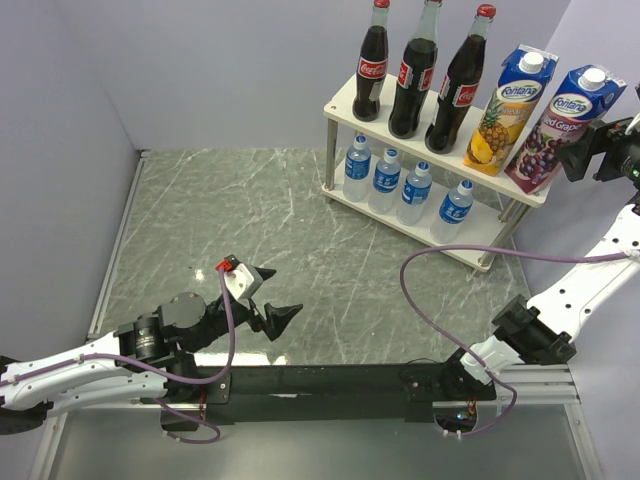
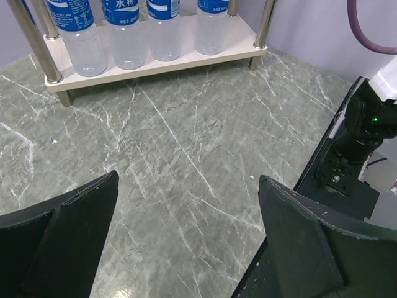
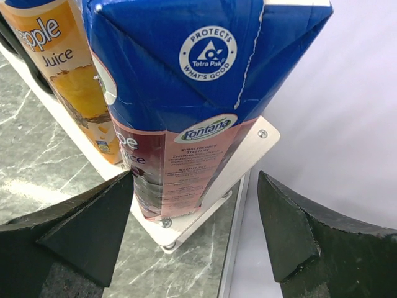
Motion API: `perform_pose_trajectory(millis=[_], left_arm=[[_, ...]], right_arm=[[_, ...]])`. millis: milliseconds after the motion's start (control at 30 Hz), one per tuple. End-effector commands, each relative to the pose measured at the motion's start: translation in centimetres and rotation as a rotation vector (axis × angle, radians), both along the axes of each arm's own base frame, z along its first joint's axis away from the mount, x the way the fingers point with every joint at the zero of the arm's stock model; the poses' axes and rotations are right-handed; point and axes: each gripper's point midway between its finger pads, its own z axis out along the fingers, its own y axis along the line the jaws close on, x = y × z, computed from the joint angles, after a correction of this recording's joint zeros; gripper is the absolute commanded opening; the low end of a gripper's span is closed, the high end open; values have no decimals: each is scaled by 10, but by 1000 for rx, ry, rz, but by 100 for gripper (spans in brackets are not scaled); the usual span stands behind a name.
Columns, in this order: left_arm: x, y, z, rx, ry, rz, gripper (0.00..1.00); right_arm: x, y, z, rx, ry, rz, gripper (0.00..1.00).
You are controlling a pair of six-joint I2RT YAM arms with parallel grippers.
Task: Place and organize the beverage onto the shelf
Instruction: Place the drink on the shelf.
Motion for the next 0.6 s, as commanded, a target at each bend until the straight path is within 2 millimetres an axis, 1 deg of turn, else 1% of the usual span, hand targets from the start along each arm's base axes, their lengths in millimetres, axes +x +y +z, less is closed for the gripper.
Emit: perform_pose_trajectory(millis=[0,567], left_arm=[[-3,-2,18,-41,-26,-21,100],[-4,-3,19,-44,-27,-27,99]], right_arm=[[-4,-9,4,-51,-13,-41,86],[-6,-19,3,-65,-4,-83,85]])
